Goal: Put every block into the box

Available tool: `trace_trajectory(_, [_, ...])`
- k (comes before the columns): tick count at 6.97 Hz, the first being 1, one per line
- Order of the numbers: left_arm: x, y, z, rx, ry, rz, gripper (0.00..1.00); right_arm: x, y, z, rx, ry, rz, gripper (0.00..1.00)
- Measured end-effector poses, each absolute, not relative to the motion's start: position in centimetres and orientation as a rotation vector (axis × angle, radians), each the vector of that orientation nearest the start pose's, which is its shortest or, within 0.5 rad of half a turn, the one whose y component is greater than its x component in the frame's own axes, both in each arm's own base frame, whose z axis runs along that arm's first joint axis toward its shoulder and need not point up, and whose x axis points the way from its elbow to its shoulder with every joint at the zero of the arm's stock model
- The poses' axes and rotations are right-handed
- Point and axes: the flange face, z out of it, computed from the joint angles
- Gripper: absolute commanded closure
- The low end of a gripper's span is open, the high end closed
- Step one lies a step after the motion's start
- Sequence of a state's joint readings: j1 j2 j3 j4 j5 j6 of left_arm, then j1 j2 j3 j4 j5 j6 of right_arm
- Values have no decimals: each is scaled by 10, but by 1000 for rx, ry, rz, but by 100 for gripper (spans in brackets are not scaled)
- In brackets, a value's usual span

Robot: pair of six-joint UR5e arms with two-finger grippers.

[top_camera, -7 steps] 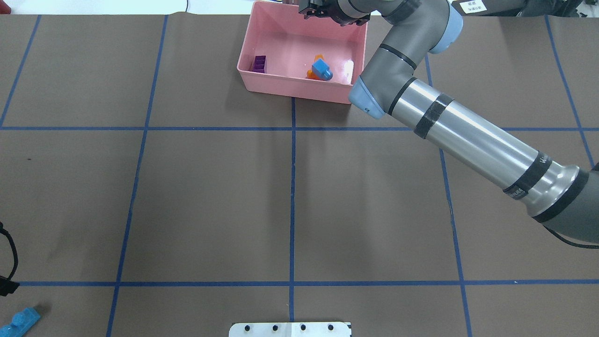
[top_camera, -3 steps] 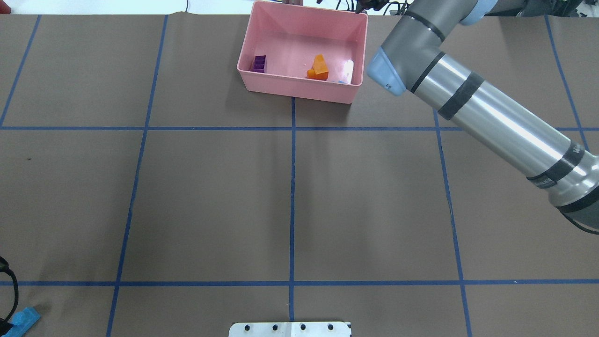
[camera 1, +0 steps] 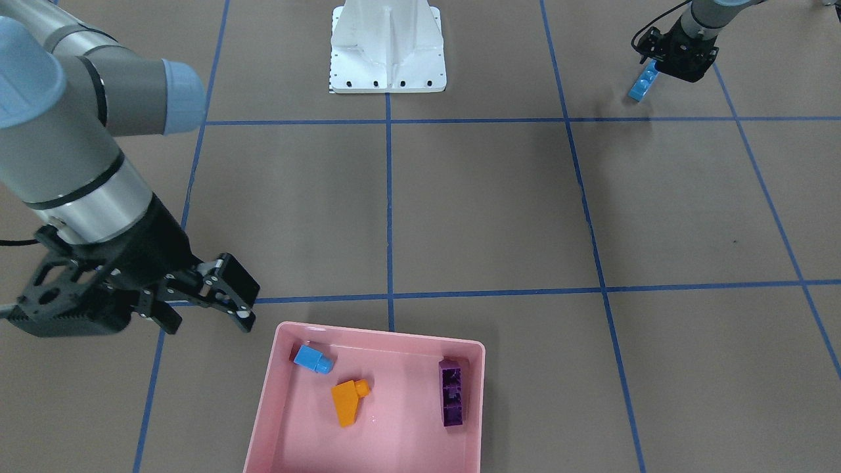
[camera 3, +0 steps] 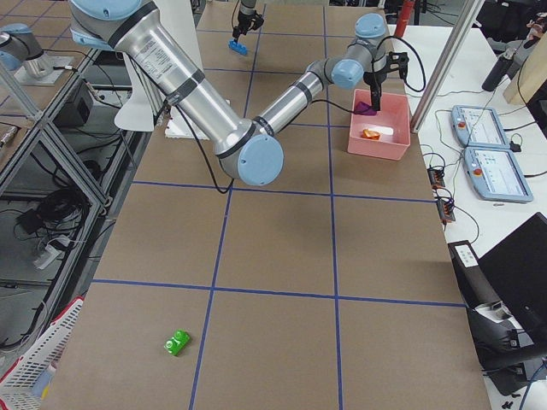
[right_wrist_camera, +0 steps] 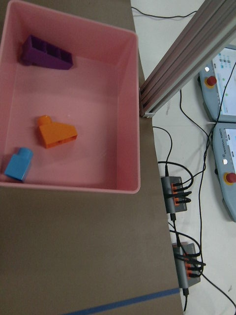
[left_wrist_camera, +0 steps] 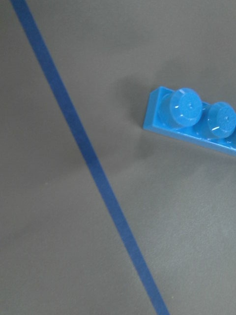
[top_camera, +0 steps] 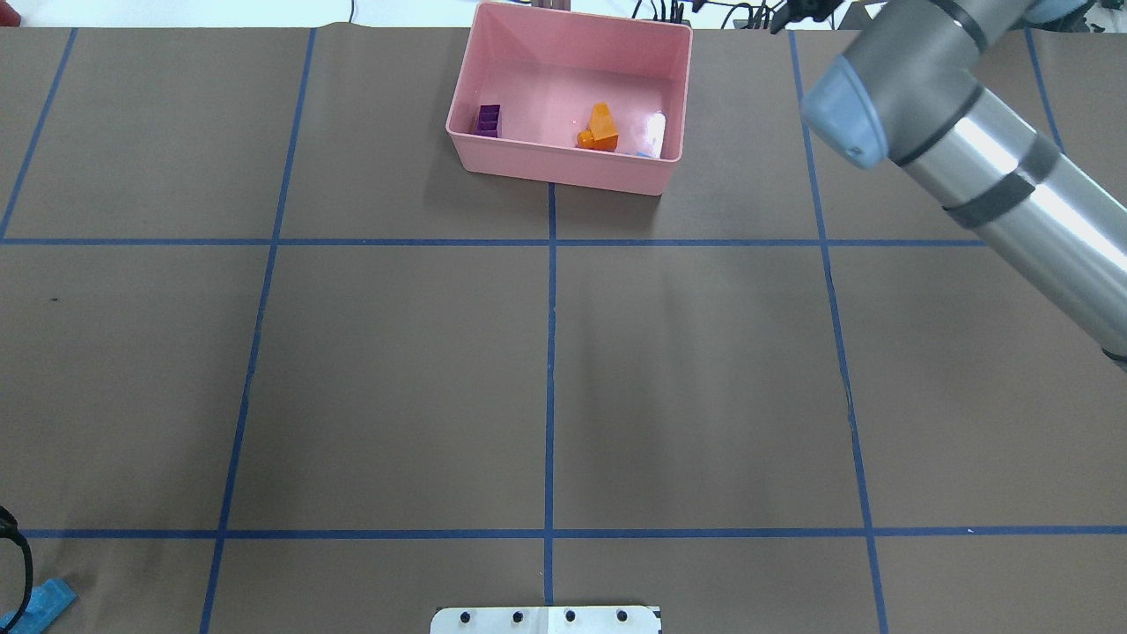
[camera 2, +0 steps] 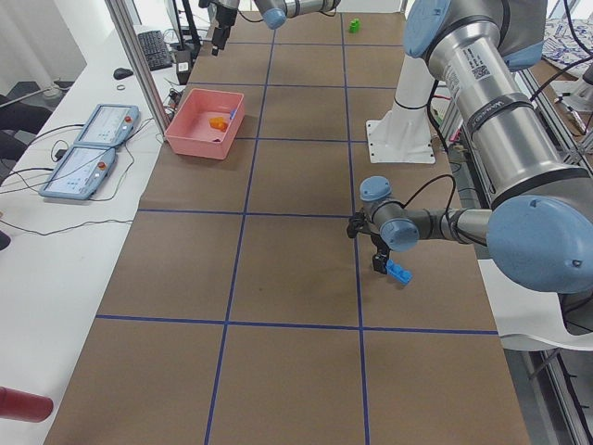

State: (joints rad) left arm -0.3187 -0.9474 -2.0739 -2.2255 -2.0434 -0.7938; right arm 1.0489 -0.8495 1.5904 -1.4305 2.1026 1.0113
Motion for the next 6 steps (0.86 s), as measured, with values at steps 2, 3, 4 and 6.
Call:
trace_trajectory(2, [242, -167, 589, -133, 694, 580, 0, -236, -594, 247, 230, -832, 95, 1])
trace_trajectory(3, [250, -168, 590, -135, 700, 579, 20, -224, -574, 271, 211, -795, 53, 1])
trace_trajectory(4, [258, -166, 590, -144, 703, 576, 51, -212, -557, 296, 196, -767, 15, 1])
trace_trajectory(6, [269, -157, 591, -161, 703, 590, 100, -194, -538, 337, 144, -733, -53, 1])
